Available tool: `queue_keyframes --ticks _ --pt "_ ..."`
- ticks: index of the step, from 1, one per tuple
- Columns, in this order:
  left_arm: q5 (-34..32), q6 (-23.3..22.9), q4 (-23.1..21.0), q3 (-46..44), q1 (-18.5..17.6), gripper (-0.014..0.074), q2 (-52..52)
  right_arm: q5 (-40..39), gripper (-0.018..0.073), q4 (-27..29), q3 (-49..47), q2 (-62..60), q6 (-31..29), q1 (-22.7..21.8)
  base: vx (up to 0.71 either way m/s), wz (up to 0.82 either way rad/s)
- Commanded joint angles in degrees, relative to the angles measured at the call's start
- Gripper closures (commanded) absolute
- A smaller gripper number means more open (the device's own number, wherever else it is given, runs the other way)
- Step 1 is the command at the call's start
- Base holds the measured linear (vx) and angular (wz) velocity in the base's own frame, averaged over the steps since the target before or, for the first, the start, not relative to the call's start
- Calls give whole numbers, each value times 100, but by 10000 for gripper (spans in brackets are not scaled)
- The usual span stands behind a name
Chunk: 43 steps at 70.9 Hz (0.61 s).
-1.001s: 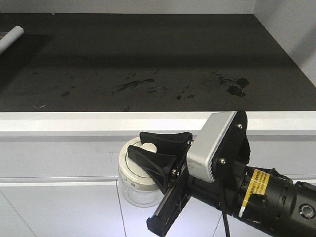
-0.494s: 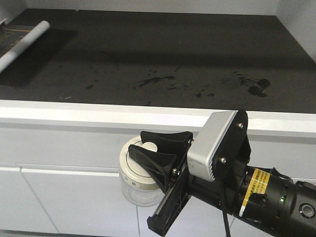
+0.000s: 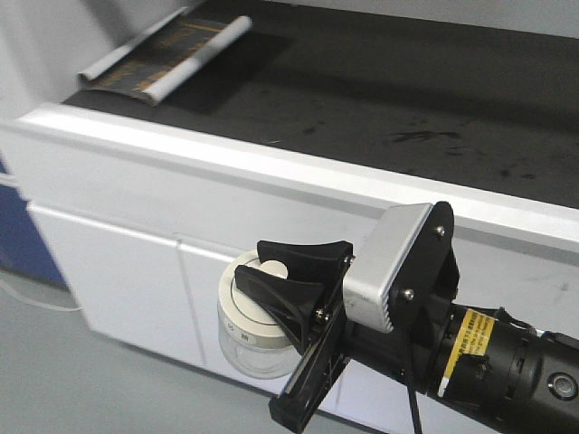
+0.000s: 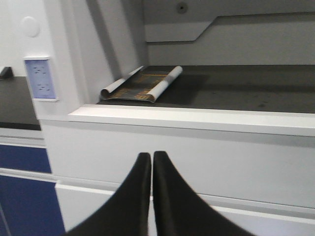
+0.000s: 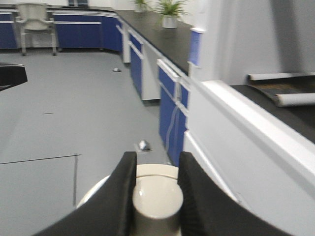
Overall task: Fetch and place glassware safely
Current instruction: 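Hold the jar in the right gripper while the base drives away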
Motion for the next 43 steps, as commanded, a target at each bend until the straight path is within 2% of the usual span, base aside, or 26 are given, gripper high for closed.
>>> queue_keyframes --ticks 1,43 --pt "-391 -22 -59 -144 -42 603 56 -587 563 39 -176 -153 11 2 -14 56" --pt "-391 -22 -59 -144 -42 603 56 -587 563 39 -176 -153 11 2 -14 54"
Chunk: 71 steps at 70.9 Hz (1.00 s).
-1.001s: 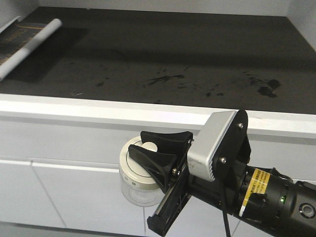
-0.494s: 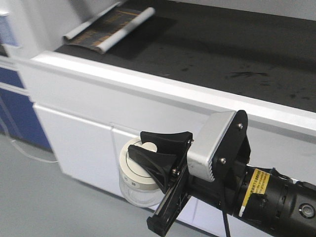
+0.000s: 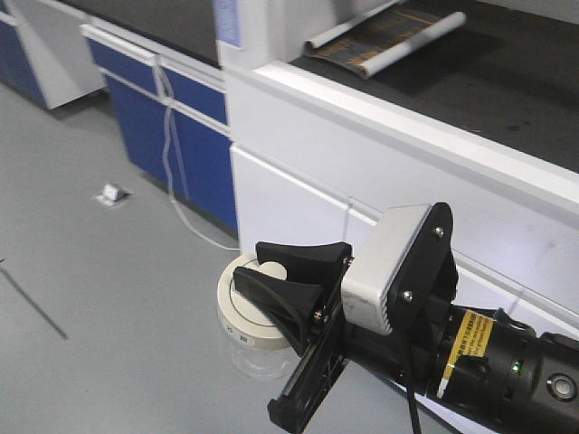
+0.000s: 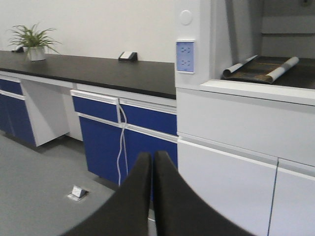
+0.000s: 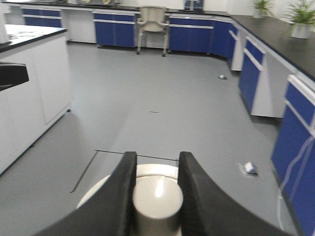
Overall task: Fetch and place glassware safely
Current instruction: 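Hold the jar in the right gripper while the base drives away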
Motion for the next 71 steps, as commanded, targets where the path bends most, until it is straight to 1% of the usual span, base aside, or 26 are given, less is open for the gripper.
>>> queue_keyframes --ticks 1,14,43,71 --pt "-391 -22 -59 -144 -42 603 56 -587 563 39 -176 -153 11 2 -13 49" --pt "-391 -22 -59 -144 -42 603 56 -588 563 39 -176 -141 11 2 -8 33" --pt "-391 -22 -59 -144 -42 603 56 -588 563 39 -176 -141 11 2 -3 18" --pt "-391 -22 -59 -144 -42 603 56 -582 563 39 -176 -141 11 2 8 36"
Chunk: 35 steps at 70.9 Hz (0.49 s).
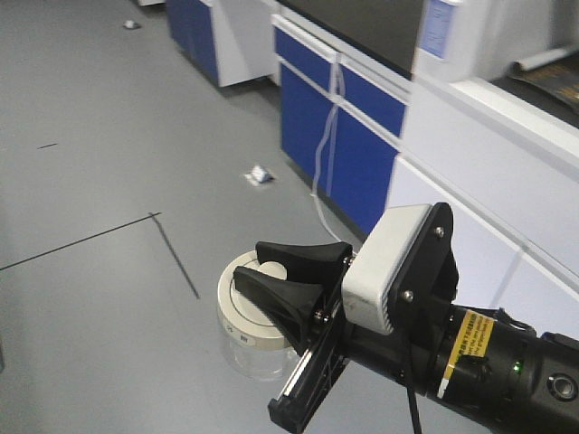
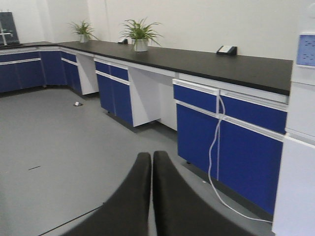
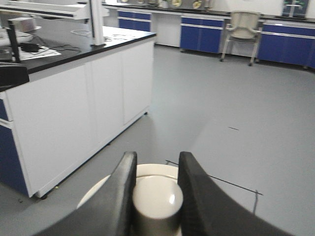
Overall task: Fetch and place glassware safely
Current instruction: 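Hold the jar in the right gripper while the base drives away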
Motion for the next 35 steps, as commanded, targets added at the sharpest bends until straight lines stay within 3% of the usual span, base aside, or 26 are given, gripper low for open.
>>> queue_keyframes --ticks 1,35 --pt "-391 -22 -59 -144 -42 603 56 -577 563 41 -176 -141 11 2 17 51" --pt "-391 -22 -59 -144 -42 603 56 -577 563 41 -176 -141 11 2 25 55"
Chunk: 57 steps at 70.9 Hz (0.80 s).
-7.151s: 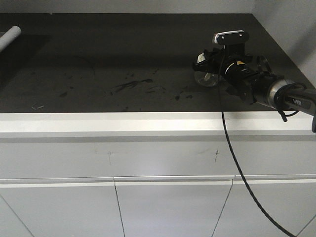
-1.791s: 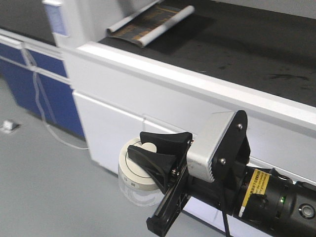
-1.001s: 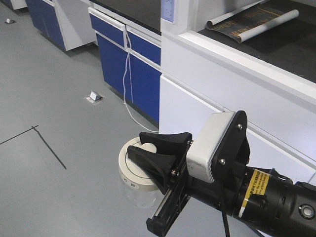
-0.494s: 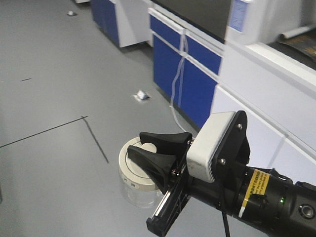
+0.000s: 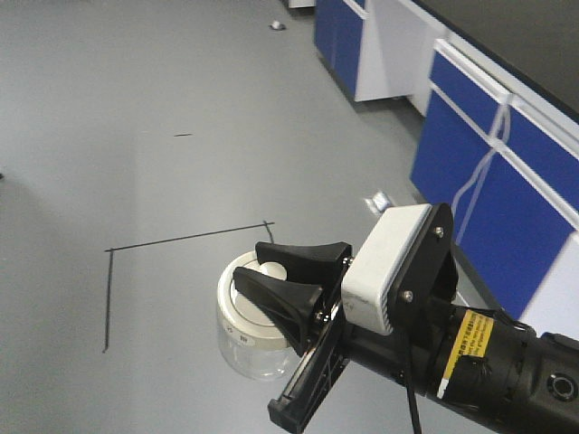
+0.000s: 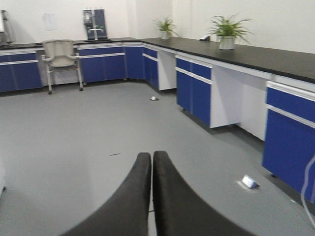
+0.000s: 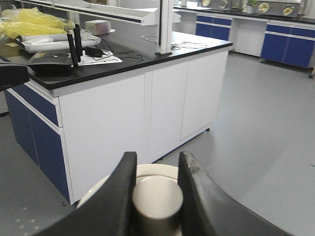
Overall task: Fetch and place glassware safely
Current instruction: 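Hold the jar in the right gripper while the base drives away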
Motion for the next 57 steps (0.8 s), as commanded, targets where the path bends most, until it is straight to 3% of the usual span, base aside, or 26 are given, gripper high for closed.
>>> queue_keyframes --ticks 1,57 --pt "-391 -22 -59 -144 -42 603 56 -577 563 41 -176 -141 11 2 31 42" --pt "-391 -22 -59 -144 -42 603 56 -560 563 41 -176 -141 11 2 38 21"
